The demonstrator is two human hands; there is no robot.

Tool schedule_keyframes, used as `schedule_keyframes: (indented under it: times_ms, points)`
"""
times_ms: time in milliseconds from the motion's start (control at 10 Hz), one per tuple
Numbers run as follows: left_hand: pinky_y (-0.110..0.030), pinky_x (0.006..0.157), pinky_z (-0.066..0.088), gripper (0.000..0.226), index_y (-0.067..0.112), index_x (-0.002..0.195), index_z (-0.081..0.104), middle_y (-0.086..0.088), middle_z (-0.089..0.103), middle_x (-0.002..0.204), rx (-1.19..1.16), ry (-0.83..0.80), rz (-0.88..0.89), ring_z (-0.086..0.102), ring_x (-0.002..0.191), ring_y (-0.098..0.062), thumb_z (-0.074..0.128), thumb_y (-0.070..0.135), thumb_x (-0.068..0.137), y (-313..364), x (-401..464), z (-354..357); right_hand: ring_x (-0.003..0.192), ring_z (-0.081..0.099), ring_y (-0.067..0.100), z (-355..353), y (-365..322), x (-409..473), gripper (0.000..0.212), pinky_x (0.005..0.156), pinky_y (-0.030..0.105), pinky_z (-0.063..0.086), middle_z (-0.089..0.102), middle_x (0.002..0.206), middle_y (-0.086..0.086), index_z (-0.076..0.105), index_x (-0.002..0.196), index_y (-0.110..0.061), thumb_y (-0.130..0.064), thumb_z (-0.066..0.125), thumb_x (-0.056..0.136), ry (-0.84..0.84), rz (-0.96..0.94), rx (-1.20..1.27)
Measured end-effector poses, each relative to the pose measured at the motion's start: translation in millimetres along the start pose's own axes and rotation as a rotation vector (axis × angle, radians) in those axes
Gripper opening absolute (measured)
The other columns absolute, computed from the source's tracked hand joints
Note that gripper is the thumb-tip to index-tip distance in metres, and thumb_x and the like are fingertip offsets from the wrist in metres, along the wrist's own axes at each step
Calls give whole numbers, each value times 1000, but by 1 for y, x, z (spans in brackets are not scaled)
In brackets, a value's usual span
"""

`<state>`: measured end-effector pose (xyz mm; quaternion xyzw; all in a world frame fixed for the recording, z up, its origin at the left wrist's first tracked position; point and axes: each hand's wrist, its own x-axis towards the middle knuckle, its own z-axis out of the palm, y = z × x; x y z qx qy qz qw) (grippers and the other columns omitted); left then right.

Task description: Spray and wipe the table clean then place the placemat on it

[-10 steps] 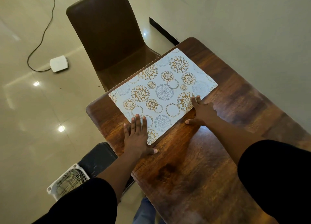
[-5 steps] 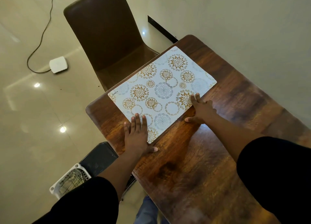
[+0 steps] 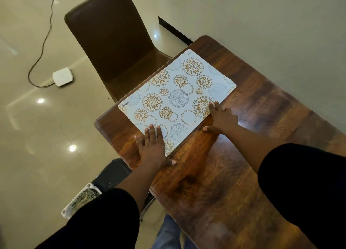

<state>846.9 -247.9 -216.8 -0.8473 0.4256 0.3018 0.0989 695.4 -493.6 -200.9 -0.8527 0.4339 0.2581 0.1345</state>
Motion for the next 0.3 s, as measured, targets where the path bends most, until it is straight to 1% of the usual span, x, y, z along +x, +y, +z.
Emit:
schedule_keyframes:
  times_ms: [100, 200, 300]
  points:
    - [-68, 126, -6, 153, 10, 164, -27, -17, -34, 172, -18, -34, -29, -27, 160, -40, 81, 73, 76, 8, -2, -11, 151, 23, 42, 2, -5, -10, 105, 107, 57, 41, 3, 173, 1, 8, 164, -24, -63, 68, 88, 25, 24, 31]
    - [-66, 128, 0, 149, 9, 166, -21, -17, -29, 174, -2, -74, -93, -23, 161, -42, 82, 70, 78, 17, -2, -20, 150, 25, 40, 5, -5, -22, 91, 109, 56, 39, 13, 172, 4, 19, 162, -22, -62, 62, 93, 33, 58, 124]
    - [-68, 127, 1, 129, 12, 169, -14, -15, -23, 176, 45, -65, -89, -20, 162, -42, 75, 62, 90, 33, -1, -26, 148, 29, 39, -3, 4, -35, 78, 109, 54, 39, 25, 167, 5, 29, 159, -23, -59, 58, 96, 77, 76, 214]
